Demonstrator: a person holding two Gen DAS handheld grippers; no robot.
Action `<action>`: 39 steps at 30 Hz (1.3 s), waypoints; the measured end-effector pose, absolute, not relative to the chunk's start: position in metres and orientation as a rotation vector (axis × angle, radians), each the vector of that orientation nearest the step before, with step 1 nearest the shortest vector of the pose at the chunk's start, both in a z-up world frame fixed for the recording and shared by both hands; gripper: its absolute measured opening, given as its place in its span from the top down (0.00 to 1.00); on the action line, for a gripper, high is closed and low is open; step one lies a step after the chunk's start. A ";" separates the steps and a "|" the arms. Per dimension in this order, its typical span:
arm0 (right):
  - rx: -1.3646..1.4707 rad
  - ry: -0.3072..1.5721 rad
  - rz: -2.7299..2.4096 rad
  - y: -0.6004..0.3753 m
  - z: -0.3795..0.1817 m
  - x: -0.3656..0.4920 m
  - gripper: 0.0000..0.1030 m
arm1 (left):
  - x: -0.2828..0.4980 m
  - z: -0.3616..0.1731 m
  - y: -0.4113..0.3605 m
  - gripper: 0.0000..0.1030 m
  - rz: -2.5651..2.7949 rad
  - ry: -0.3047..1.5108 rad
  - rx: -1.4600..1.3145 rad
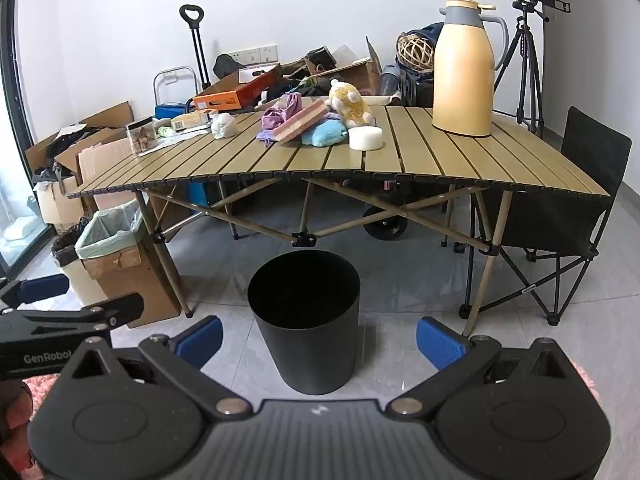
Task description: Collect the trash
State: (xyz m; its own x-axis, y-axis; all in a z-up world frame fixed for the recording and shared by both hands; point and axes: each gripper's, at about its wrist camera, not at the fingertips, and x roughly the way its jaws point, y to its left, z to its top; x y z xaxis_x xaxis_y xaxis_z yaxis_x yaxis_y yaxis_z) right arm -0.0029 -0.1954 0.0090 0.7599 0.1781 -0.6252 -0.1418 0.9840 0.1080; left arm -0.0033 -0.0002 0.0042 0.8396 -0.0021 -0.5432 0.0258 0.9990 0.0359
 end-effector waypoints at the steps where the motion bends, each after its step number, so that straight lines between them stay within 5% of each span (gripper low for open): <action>1: 0.055 0.685 0.174 -0.195 0.009 -0.003 0.00 | -0.003 0.005 0.000 0.00 -0.014 0.573 0.043; 39: 0.050 0.682 0.174 -0.193 0.015 -0.003 0.00 | -0.003 0.008 0.002 0.00 -0.016 0.565 0.047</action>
State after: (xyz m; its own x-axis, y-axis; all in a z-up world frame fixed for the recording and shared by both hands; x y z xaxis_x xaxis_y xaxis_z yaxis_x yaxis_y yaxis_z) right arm -0.0026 -0.1927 0.0145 0.7623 0.1766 -0.6227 -0.1436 0.9842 0.1034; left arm -0.0035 0.0018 0.0076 0.8444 -0.0024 -0.5358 0.0281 0.9988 0.0397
